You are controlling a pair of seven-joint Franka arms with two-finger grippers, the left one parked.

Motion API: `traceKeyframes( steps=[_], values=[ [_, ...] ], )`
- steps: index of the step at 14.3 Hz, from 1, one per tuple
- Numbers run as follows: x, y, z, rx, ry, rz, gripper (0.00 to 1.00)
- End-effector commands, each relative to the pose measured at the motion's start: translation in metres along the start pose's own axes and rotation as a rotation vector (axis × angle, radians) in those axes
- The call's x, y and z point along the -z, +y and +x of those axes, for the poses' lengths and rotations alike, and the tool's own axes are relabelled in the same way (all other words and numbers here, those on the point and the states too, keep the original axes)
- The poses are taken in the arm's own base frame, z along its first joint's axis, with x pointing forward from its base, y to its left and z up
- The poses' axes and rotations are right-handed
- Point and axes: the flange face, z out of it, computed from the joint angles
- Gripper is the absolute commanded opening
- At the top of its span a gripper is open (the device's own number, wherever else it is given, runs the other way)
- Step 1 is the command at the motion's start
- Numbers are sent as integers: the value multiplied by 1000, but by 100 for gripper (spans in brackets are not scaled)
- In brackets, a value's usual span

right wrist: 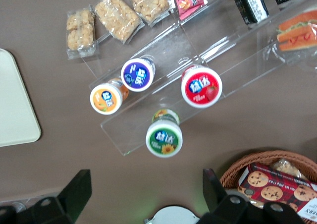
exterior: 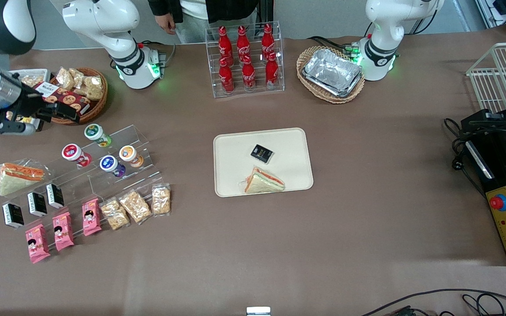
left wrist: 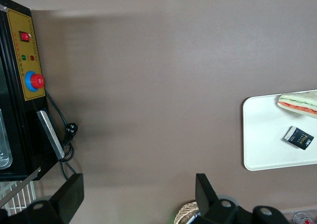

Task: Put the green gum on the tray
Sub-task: 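Move the right gripper over the acrylic rack toward the gum bottles, then lower the open right gripper around the green-lid gum bottle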

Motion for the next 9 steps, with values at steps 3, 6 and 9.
traceKeyframes(
  steps=[3, 6, 9],
  values=[
    [35, -8, -12, -11, 66, 7, 100],
    [38, -13, -23, -2, 72, 1, 100],
    [25, -28, -25, 41, 76, -70, 100]
  ],
)
